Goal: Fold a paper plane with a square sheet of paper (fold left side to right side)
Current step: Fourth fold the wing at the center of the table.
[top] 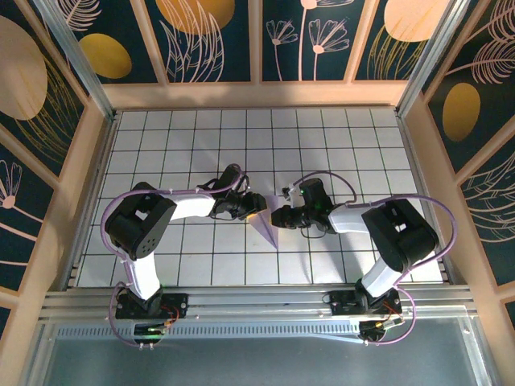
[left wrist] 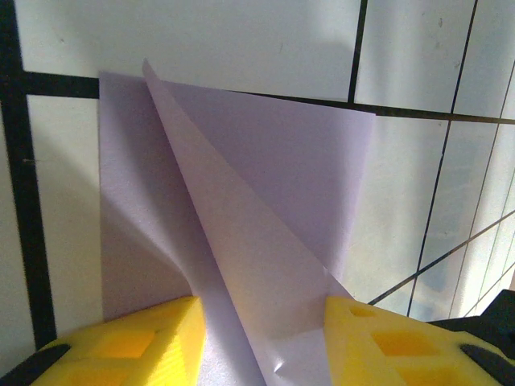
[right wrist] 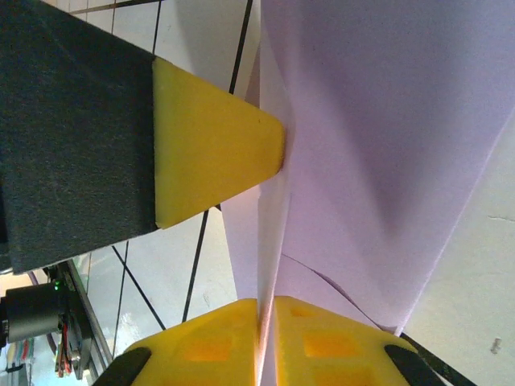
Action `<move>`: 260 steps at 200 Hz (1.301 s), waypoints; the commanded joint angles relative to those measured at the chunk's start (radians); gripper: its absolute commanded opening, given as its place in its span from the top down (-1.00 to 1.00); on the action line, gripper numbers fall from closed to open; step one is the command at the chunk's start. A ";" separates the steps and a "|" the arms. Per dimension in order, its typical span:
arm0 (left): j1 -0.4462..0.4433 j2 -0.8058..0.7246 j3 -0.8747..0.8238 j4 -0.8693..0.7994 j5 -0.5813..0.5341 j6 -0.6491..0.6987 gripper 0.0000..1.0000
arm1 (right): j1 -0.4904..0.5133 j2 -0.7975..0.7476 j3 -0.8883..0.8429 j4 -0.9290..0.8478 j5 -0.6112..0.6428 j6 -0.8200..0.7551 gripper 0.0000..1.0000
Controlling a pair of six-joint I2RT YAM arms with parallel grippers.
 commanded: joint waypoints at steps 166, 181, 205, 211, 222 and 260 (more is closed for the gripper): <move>0.002 0.018 -0.009 -0.067 -0.052 0.011 0.12 | -0.004 -0.005 0.022 -0.111 0.124 -0.061 0.98; 0.002 0.018 -0.010 -0.067 -0.052 0.010 0.12 | -0.004 -0.004 0.024 -0.111 0.127 -0.061 0.98; 0.001 0.018 -0.011 -0.066 -0.052 0.010 0.12 | -0.003 -0.003 0.027 -0.113 0.131 -0.063 0.98; 0.001 0.019 -0.011 -0.066 -0.052 0.009 0.12 | -0.004 -0.001 0.029 -0.114 0.132 -0.064 0.98; 0.001 0.019 -0.012 -0.066 -0.052 0.010 0.12 | -0.003 0.000 0.031 -0.114 0.132 -0.065 0.98; 0.001 0.017 -0.018 -0.061 -0.051 0.008 0.12 | -0.003 0.005 0.039 -0.122 0.131 -0.068 0.98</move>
